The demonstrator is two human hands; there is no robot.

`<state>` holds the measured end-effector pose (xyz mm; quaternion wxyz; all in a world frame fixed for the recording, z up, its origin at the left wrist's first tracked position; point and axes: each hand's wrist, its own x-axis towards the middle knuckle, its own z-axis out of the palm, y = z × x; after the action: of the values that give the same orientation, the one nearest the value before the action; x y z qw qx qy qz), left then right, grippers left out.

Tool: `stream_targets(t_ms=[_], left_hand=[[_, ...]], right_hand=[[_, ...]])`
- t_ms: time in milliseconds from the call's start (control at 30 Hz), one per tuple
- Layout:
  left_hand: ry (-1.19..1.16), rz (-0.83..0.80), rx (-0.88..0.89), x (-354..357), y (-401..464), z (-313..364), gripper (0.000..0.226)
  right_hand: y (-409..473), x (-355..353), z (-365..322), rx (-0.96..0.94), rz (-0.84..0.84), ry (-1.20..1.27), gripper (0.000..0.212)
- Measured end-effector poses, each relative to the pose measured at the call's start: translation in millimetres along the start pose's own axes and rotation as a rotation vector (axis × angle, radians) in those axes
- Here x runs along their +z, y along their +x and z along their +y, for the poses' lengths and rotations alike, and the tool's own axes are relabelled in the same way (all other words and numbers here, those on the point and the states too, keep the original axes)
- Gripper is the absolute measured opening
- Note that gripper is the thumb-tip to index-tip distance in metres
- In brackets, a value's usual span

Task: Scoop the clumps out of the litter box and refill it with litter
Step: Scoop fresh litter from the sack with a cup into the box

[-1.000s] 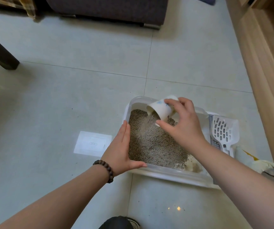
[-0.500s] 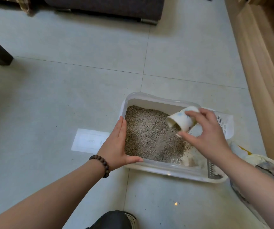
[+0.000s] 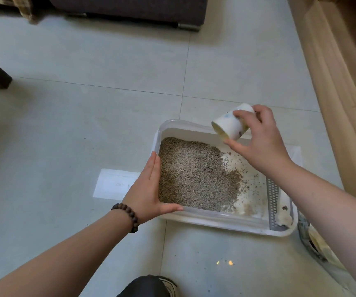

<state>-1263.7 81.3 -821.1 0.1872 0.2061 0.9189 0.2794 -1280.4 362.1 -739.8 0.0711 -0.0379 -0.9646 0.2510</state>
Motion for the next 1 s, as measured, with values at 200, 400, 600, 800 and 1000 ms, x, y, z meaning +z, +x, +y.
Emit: stream_targets(t_ms=[200,400,600,800,1000], left_hand=[[0.001,-0.012,0.001,0.9,0.5,-1.5,0.143],[0.058,-0.014,0.012,0.6,0.6,-2.9,0.144],[0.230,0.014,0.122,0.5,-4.1,14.2,0.118],[0.192,-0.031,0.328,21.2,-3.2,69.7,0.086],[0.214,-0.131,0.505,68.4,19.8,153.5,0.086]], right_hand=[[-4.4,0.4,5.3,-0.060,-0.041,-0.102,0.064],[-25.0,5.9,16.3,0.051,-0.071,-0.058,0.064],[-64.1,-3.0,38.4,0.367,0.023,0.199,0.059],[-112.4,-33.0,73.2,0.617,0.139,0.408,0.054],[-183.4,-76.9,126.3,0.808,0.339,0.534,0.046]])
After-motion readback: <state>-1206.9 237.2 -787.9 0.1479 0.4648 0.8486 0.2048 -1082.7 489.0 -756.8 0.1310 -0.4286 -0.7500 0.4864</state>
